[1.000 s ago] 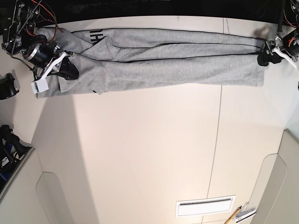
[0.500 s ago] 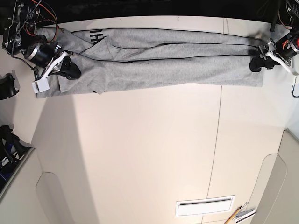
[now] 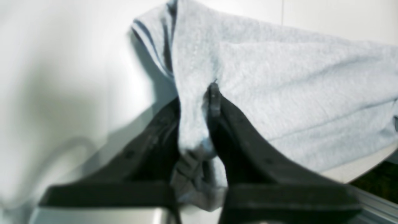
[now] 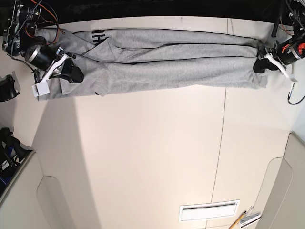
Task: Fold the T-shirt properly
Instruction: 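Regrasp the folded strip end with the left gripper, then fold the strip end held by the left gripper toward the right gripper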
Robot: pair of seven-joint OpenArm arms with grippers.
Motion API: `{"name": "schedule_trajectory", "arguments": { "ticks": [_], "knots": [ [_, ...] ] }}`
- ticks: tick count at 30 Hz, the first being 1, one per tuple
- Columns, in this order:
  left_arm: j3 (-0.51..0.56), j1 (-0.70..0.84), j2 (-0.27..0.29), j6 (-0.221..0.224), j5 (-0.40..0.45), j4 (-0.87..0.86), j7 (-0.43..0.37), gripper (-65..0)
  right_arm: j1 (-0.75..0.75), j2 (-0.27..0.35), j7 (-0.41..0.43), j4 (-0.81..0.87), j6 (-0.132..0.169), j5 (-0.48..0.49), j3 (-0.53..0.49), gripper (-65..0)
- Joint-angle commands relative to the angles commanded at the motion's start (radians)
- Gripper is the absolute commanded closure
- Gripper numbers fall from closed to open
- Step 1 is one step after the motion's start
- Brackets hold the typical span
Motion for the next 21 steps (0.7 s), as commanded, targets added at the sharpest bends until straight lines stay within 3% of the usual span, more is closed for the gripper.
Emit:
{"name": "schedule_trajectory", "arguments": {
  "ticks": [4,8,15,21],
  "knots": [
    [-0.034,-0.063,-0.004,0.000,0.012,0.000,0.009,0.0,0.007,0.000,-0.034,0.017,0.001,0.054,0.072,0.0],
    [-0.089,-0.146,-0.009,0.000,0.081,0.000,0.009,0.0,0.007,0.000,-0.042,0.028,0.001,0.061,0.150,0.0],
    [-0.092,-0.179,-0.106,0.000,0.104,0.110,0.010,0.0,0.007,0.000,-0.063,0.028,0.001,0.057,0.176,0.0],
    [-0.046,-0.090,-0.048,0.000,0.104,0.367,0.026,0.0,0.007,0.000,-0.063,0.028,0.002,0.058,0.176,0.0]
  ]
}}
